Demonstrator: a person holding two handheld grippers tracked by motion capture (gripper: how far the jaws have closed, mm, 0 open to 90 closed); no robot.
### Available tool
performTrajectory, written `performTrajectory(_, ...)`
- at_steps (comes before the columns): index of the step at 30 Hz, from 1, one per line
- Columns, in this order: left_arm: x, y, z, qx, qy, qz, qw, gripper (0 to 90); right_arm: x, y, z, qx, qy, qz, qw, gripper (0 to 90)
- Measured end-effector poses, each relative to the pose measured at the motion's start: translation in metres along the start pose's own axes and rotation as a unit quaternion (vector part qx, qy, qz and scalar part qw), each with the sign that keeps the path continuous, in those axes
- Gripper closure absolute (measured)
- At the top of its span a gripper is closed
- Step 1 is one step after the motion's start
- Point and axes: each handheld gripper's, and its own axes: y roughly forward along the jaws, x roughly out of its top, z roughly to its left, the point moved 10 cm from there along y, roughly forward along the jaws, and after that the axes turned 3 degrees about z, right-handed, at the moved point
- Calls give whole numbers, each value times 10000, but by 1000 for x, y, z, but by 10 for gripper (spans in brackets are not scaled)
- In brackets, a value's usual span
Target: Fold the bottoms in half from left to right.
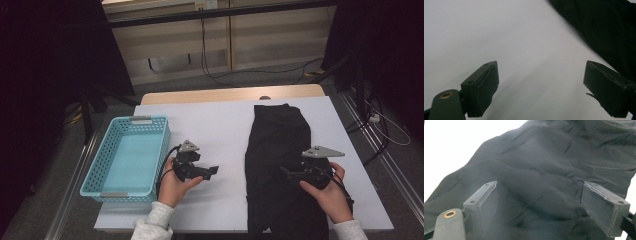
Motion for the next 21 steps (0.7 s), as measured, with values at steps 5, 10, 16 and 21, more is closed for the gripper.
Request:
performTrajectory(5,1,0,3,29,-50,-38,10000,121,-1,-4,2,-55,-39,-31,10000,121)
performTrajectory(10,0,0,4,37,-46,-20,10000,120,-7,-7,13,161,-238,-2,9996,119)
performTrajectory(16,-3,-1,9,106,-141,-10,9998,111,-4,-11,23,384,-344,-85,9986,219)
performTrajectory(21,-3,-3,12,142,-159,-31,9998,105,-8,-7,28,481,-434,5,9979,247)
